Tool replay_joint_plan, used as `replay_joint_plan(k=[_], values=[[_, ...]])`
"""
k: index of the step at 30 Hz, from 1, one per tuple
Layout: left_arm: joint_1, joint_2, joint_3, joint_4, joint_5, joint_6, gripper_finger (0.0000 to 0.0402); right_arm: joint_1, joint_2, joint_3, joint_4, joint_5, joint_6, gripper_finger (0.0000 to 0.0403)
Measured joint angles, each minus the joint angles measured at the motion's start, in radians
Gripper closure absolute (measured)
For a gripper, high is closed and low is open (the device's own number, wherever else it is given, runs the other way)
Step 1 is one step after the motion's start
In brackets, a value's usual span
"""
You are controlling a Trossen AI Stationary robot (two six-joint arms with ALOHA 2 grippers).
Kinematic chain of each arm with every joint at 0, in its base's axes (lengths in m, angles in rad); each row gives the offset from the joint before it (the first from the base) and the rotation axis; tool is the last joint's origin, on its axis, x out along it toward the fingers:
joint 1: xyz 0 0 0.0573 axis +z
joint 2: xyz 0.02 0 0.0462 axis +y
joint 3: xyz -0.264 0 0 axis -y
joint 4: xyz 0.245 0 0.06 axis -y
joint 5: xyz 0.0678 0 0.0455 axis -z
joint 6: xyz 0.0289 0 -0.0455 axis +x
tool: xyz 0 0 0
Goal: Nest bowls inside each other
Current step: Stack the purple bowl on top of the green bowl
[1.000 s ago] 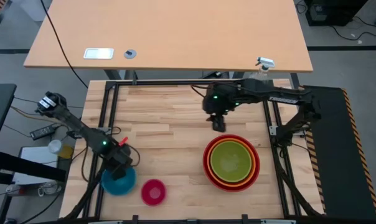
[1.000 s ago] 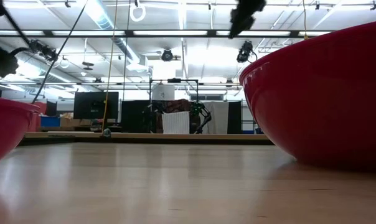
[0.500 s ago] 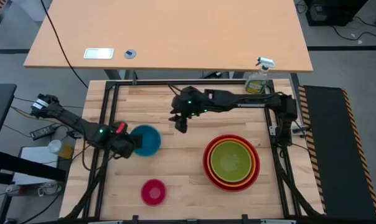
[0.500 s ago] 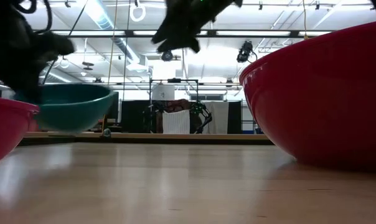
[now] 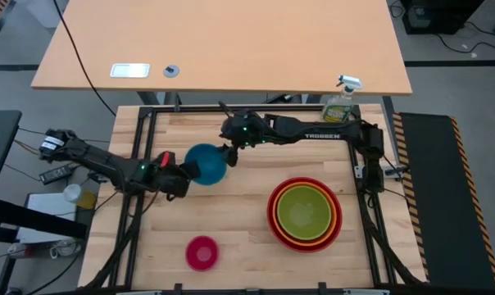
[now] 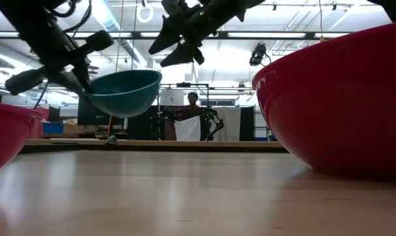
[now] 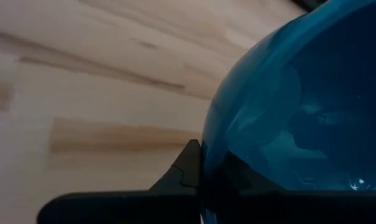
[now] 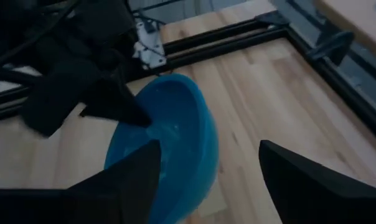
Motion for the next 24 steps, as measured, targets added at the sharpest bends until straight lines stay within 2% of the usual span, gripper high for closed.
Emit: replay_joint_plan(k=[6, 10, 14, 19, 24], values=[[0.082, 0.000, 0.000, 0.161, -0.002, 0.119, 0.0385, 0.006, 0.003, -0.001, -0.005, 0.090, -0.043, 0.0140], [0.134, 0.000, 0.000, 0.209, 0.002, 0.158, 0.0385, 0.008, 0.005, -0.001, -0.020, 0.161, -0.073, 0.0161], [0.174, 0.000, 0.000, 0.271, 0.007, 0.204, 0.0380, 0.003, 0.013, 0.000, -0.030, 0.164, -0.071, 0.0185], [0.219, 0.000, -0.001, 0.341, 0.060, 0.306, 0.0373, 0.003, 0.041, -0.001, -0.047, 0.199, -0.090, 0.0215], [0.241, 0.000, -0.001, 0.356, 0.073, 0.319, 0.0371, 0.005, 0.047, -0.001, -0.040, 0.241, -0.090, 0.0245]])
